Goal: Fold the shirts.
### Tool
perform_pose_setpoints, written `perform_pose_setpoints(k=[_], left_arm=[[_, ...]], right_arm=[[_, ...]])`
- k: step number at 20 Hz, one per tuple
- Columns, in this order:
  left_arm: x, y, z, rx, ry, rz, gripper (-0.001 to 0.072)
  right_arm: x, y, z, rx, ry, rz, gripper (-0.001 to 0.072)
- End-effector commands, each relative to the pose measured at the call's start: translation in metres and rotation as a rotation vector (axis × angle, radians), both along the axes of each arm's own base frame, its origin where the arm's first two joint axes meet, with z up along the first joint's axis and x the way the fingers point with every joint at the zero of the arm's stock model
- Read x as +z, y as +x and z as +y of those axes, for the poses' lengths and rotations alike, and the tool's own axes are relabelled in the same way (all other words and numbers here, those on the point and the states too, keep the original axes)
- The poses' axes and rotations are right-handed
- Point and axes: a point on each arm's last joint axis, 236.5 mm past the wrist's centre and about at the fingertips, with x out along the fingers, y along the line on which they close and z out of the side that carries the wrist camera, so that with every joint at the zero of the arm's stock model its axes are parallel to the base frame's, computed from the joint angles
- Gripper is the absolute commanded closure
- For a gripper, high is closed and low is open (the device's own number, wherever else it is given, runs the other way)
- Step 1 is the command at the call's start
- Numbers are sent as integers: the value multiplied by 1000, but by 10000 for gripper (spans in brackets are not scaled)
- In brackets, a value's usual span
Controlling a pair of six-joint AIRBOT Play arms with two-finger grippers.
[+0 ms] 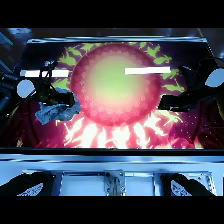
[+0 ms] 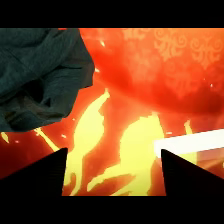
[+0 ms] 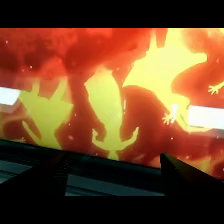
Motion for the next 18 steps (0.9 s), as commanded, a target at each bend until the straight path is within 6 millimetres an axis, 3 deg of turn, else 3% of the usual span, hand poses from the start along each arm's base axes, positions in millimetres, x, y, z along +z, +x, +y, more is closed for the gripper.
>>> perform_pose_setpoints(k=[1,5,8,9,11,14,16,18], left_arm=[[1,3,-1,1,-5,-13,-10],[15,26,-10,3,-50,-126,-10],[15,20,-24,28,-127,-87,3],[11,24,-20,18,-102,-96,51],[-9,41,21,64,45,-89,38],[-47,52,127,289,139,71,20],[-71,54,188,499,15,146,-13],[-92,54,207,577,-180,214,-13]], right_arm=[[3,13,1,-16,8,-54,20],[5,17,5,-17,24,-72,20],[5,19,4,-6,20,-85,20],[5,20,4,5,17,-91,20],[6,21,4,20,10,-102,20],[4,21,0,20,-4,-101,20],[5,22,0,19,-7,-105,20],[6,25,0,14,-5,-118,20]])
